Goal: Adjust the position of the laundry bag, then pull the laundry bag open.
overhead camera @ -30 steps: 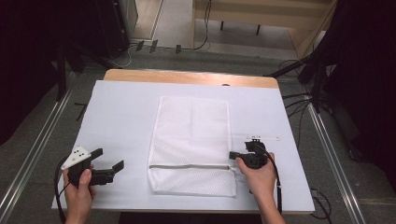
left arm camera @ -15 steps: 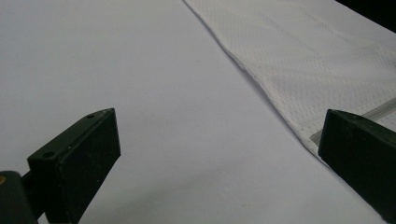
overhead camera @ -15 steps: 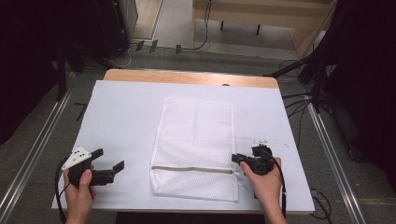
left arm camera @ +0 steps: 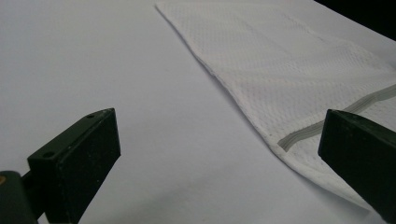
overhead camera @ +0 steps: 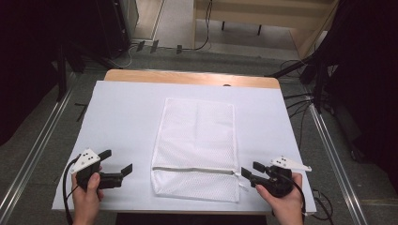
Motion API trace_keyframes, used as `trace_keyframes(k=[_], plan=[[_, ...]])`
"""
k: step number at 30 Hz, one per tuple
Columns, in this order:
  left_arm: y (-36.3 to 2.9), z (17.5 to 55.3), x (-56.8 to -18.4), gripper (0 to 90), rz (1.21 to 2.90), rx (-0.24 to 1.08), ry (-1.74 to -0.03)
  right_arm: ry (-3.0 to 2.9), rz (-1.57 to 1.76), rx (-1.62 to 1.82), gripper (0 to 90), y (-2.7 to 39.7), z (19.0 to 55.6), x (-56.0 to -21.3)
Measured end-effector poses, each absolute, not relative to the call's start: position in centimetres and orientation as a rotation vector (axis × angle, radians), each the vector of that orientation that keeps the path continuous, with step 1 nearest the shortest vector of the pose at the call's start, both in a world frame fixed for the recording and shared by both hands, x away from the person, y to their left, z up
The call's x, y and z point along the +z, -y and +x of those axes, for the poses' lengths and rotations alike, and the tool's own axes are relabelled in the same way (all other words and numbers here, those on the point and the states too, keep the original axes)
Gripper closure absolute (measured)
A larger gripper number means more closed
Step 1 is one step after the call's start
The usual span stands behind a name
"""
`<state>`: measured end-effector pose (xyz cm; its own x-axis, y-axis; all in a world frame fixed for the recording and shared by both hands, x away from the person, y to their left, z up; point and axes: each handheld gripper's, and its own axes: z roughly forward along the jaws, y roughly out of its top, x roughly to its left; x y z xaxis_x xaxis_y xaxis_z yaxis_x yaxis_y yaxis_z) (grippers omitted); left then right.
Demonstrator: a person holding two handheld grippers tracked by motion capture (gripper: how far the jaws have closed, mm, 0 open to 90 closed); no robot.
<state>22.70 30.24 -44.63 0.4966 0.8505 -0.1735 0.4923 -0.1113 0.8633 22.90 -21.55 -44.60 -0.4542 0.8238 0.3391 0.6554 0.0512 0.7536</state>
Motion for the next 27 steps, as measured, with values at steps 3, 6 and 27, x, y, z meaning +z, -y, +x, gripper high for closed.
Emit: trace_keyframes(k=[3, 6, 27], plan=[[-29.5, 22.6, -44.5, 0.0, 1.776, 0.458, -1.125, -2.139, 1.506, 1.379, 38.8, 22.1, 21.7, -45.2], [-28.6, 22.4, -44.4, 0.0, 1.785, 0.453, -1.103, -2.157, 1.497, 1.380, 38.1, 22.4, 20.7, -45.7], [-16.6, 22.8, -43.7, 33.0, 1.884, 0.268, -1.071, -2.266, 1.375, 1.347, 40.7, 20.7, 20.6, -47.8]])
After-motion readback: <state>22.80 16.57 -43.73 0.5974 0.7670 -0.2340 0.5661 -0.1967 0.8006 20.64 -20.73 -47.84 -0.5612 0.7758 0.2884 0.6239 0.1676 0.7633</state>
